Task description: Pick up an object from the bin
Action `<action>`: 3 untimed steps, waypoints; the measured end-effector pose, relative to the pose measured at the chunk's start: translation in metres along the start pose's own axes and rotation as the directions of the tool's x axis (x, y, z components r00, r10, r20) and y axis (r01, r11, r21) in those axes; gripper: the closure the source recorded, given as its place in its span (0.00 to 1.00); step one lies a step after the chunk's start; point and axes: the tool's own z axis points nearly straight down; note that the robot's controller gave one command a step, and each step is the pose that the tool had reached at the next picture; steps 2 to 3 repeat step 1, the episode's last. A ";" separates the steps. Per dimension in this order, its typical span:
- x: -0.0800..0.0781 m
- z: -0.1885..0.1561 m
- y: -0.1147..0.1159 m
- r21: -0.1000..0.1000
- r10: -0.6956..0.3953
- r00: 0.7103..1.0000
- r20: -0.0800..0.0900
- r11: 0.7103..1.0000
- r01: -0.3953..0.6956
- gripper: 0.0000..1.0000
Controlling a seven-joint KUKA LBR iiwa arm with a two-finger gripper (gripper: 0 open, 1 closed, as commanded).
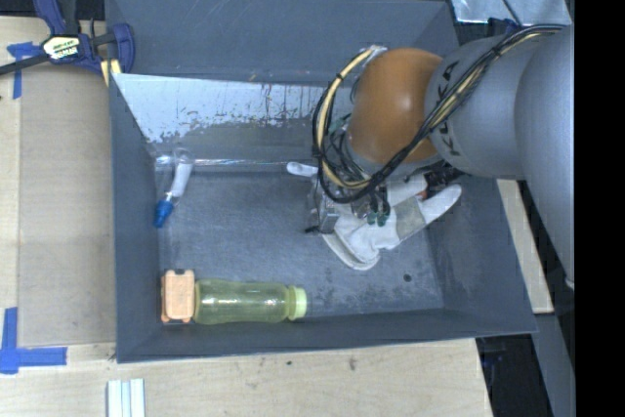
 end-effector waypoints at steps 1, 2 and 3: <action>-0.027 -0.182 -0.047 0.000 -0.029 1.000 0.008 1.000 0.029 1.00; -0.027 -0.182 -0.047 0.000 -0.029 1.000 0.008 1.000 0.029 1.00; -0.027 -0.182 -0.047 0.000 -0.029 1.000 0.008 1.000 0.029 1.00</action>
Offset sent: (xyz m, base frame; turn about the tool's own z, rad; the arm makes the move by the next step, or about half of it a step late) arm 0.0000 0.0000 0.0000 0.0000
